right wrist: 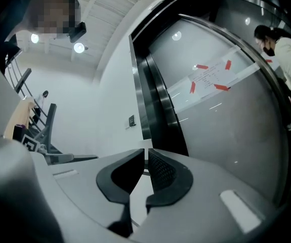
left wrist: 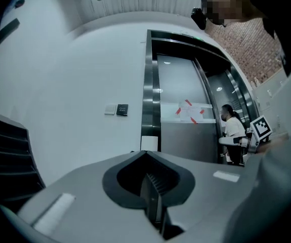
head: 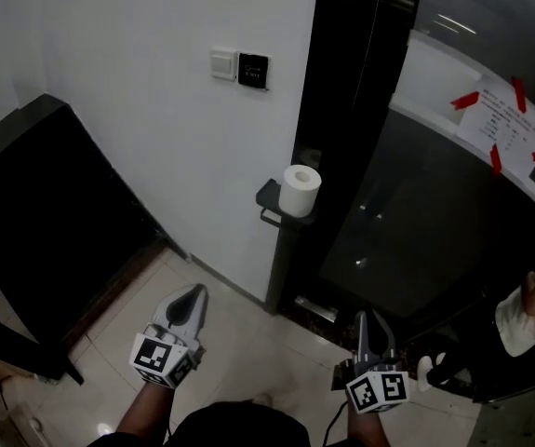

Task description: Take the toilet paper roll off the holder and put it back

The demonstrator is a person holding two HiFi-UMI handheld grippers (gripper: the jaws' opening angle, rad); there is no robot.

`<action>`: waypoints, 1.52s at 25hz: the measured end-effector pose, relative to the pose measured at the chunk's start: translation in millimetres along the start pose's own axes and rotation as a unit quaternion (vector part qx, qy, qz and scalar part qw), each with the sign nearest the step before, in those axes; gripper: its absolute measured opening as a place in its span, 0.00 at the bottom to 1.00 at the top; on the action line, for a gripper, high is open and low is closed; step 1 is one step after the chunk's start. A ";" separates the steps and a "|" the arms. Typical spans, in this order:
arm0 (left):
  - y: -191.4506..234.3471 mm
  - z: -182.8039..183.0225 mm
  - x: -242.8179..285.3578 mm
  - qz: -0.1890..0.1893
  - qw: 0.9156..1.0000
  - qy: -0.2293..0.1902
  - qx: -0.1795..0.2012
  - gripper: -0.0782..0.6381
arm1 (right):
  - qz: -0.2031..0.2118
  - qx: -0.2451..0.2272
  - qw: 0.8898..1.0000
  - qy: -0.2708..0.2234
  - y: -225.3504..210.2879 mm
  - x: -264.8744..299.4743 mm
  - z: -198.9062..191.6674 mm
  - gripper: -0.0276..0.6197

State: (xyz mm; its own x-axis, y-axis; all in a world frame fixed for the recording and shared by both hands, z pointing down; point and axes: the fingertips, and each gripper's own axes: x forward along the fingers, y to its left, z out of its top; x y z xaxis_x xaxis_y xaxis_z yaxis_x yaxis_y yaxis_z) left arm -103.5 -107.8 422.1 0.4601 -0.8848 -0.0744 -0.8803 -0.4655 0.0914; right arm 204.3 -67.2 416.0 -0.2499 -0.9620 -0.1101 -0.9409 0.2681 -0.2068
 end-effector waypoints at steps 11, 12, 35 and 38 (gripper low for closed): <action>29.3 2.2 -40.0 -0.035 0.999 -0.003 0.001 0.11 | -0.029 -0.041 0.999 0.003 74.9 -27.0 -9.5 0.07; 33.4 -1.9 -44.8 -0.033 0.999 -0.001 -0.002 0.11 | -0.034 -0.041 0.999 0.007 78.5 -30.0 -14.2 0.07; 35.6 -8.9 -58.0 -0.046 0.999 0.012 -0.017 0.11 | -0.044 -0.073 0.996 0.003 98.1 -31.5 -18.1 0.06; 36.6 -9.4 -59.0 -0.039 0.999 0.012 -0.013 0.11 | -0.038 -0.070 0.997 0.003 95.9 -29.7 -19.8 0.06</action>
State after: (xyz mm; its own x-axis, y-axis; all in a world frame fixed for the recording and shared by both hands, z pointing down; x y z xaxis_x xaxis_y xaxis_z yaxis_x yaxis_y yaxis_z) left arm -161.8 -72.9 439.3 0.5307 -0.8456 -0.0583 -0.8382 -0.5338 0.1115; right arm 117.0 -13.9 418.7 -0.1772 -0.9797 -0.0940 -0.9799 0.1846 -0.0763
